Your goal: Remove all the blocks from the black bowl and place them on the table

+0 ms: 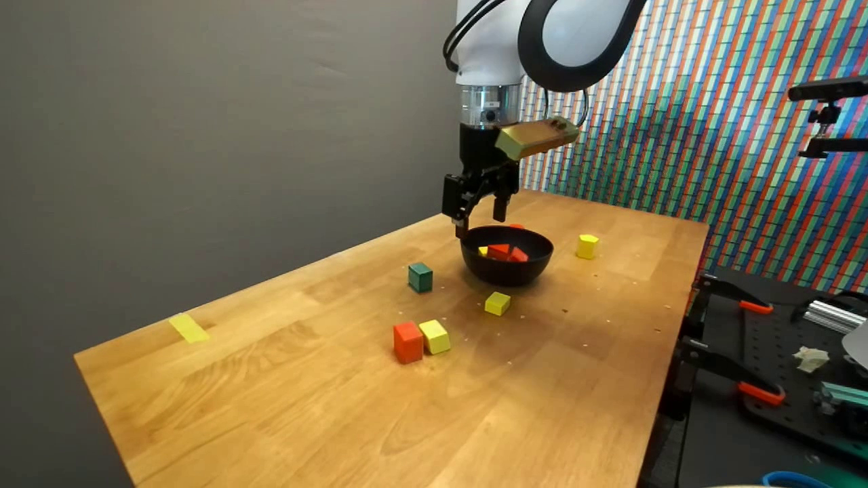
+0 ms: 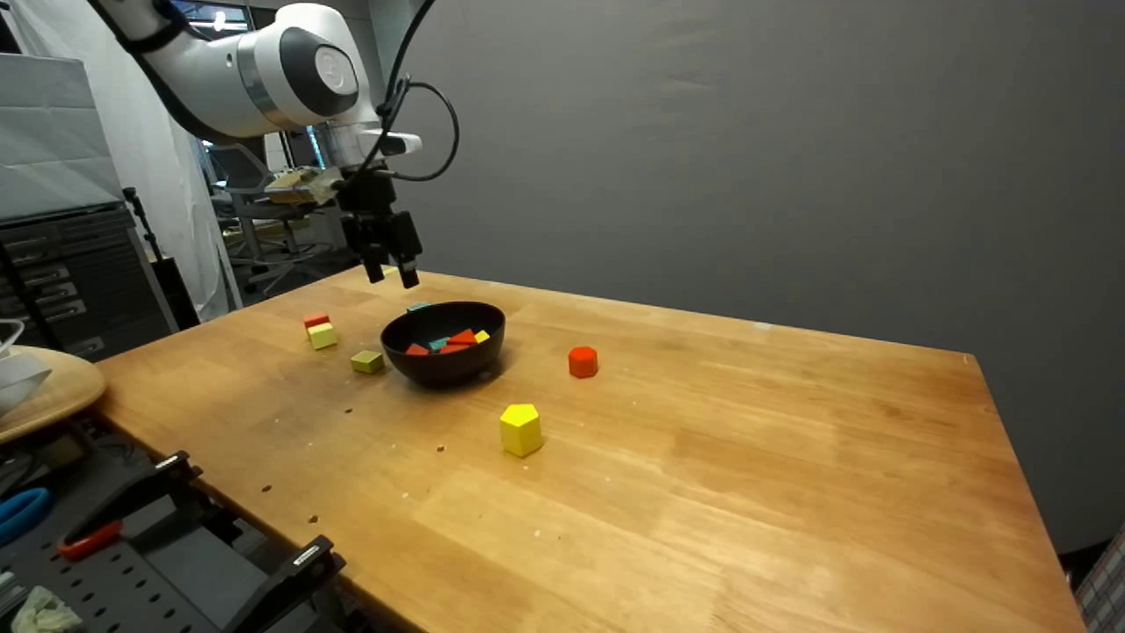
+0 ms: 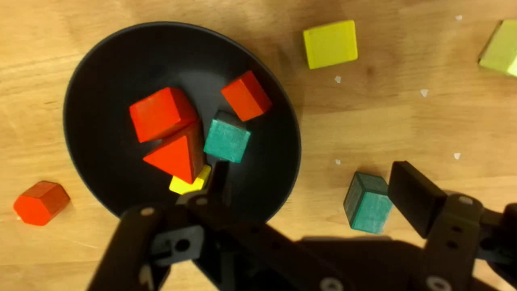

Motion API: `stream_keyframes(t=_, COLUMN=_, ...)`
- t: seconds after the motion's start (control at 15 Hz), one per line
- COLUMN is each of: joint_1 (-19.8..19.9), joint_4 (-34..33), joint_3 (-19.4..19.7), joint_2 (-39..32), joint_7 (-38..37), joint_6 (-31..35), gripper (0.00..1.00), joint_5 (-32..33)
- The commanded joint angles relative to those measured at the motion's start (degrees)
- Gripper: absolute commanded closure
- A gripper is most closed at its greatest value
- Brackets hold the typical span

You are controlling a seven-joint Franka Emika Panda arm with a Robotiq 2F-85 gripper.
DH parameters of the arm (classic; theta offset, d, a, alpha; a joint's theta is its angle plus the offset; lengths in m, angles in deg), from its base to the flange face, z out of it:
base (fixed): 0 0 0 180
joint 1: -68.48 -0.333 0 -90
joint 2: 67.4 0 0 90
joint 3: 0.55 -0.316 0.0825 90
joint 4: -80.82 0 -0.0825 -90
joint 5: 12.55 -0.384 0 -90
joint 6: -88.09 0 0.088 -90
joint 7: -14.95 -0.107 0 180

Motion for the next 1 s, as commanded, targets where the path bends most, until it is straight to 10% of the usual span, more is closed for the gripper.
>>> stream_keyframes(t=0.0, joint_1=4.71, joint_4=6.78, joint_3=-0.66, joint_2=5.78, joint_7=12.37, joint_6=1.70, gripper=0.00, joint_5=-3.60)
stream_keyframes(t=0.93, joint_1=2.02, joint_4=-2.68, joint_3=7.82, joint_2=-9.37, joint_7=-2.94, joint_6=6.07, gripper=0.00, joint_5=3.90)
